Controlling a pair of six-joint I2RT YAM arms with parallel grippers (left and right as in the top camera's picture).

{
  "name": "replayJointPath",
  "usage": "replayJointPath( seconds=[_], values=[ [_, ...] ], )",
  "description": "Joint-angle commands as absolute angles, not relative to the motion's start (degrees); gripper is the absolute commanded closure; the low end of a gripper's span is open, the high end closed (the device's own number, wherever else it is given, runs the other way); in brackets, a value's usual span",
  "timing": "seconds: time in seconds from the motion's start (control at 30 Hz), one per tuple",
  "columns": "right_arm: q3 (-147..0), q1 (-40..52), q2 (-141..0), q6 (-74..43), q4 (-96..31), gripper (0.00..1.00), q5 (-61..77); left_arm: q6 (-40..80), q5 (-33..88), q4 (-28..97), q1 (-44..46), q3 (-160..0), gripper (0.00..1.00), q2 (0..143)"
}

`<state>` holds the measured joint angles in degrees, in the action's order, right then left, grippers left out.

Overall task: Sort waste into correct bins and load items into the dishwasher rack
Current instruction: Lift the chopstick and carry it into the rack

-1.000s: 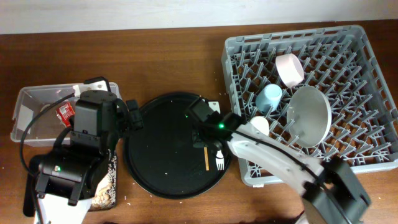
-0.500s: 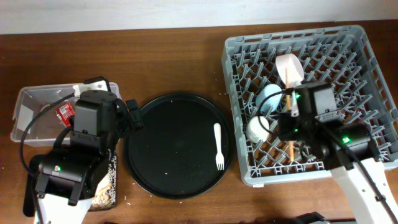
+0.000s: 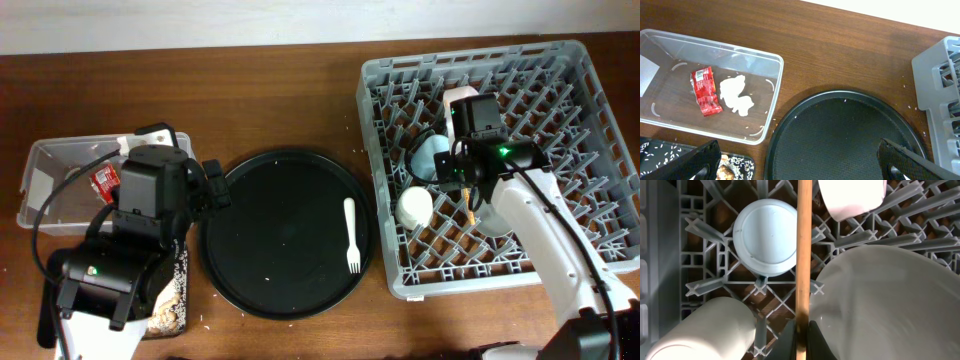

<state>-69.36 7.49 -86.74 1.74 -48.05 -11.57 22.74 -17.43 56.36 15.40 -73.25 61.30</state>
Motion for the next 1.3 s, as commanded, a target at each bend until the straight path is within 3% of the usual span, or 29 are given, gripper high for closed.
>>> replayJointPath(
  seconds=[0.0, 0.13, 0.27, 0.47, 0.5, 0.6, 0.63, 0.67, 0.73, 0.9, 1.07, 1.27],
  values=[
    [-70.1, 7.0, -86.5, 1.9, -48.1, 0.96, -12.7, 22.3, -18.2, 56.3, 15.2, -74.1, 0.01, 61.1],
    [-70.1, 7.0, -86.3, 2.8, -49.4, 0.96, -13.0, 22.3, -18.2, 56.3, 15.2, -74.1, 0.01, 61.1],
    [-70.1, 7.0, -86.2, 2.8, -50.6, 0.96, -24.8, 22.3, -18.2, 56.3, 15.2, -74.1, 0.01, 61.1],
    [-70.0, 7.0, -87.8, 6.0, -50.5, 0.95, -26.3, 22.3, -18.2, 56.3, 15.2, -74.1, 0.01, 61.1],
    [-70.0, 6.6, -88.3, 6.0, -50.5, 0.88, -26.4, 22.3, -18.3, 56.3, 15.2, -74.1, 0.01, 61.1],
    [-70.0, 4.6, -88.9, 5.8, -50.5, 0.83, -26.1, 22.3, -18.2, 56.3, 15.2, -74.1, 0.01, 61.1],
    [-70.0, 4.0, -88.9, 5.5, -50.2, 0.73, -25.9, 22.3, -18.2, 56.3, 15.2, -74.1, 0.01, 61.1],
    [-70.0, 3.7, -88.9, 5.5, -50.1, 0.69, -25.7, 22.3, -18.2, 56.3, 15.2, -74.1, 0.01, 61.1],
    [-70.2, 3.8, -88.9, 5.5, -50.1, 0.68, -25.6, 22.3, -18.2, 56.3, 15.2, -74.1, 0.01, 61.1],
    [-77.1, 3.8, -87.7, 3.5, -56.0, 0.67, -14.0, 22.3, -18.2, 56.3, 15.2, -74.1, 0.01, 61.1],
    [-87.7, 4.2, -87.4, -5.0, -64.8, 0.66, 10.5, 22.3, -18.2, 56.3, 15.2, -74.1, 0.01, 61.1],
    [-87.7, 4.1, -88.6, -5.0, -56.4, 0.64, -2.2, 22.3, -18.2, 56.3, 15.2, -74.1, 0.01, 61.1]
  ],
)
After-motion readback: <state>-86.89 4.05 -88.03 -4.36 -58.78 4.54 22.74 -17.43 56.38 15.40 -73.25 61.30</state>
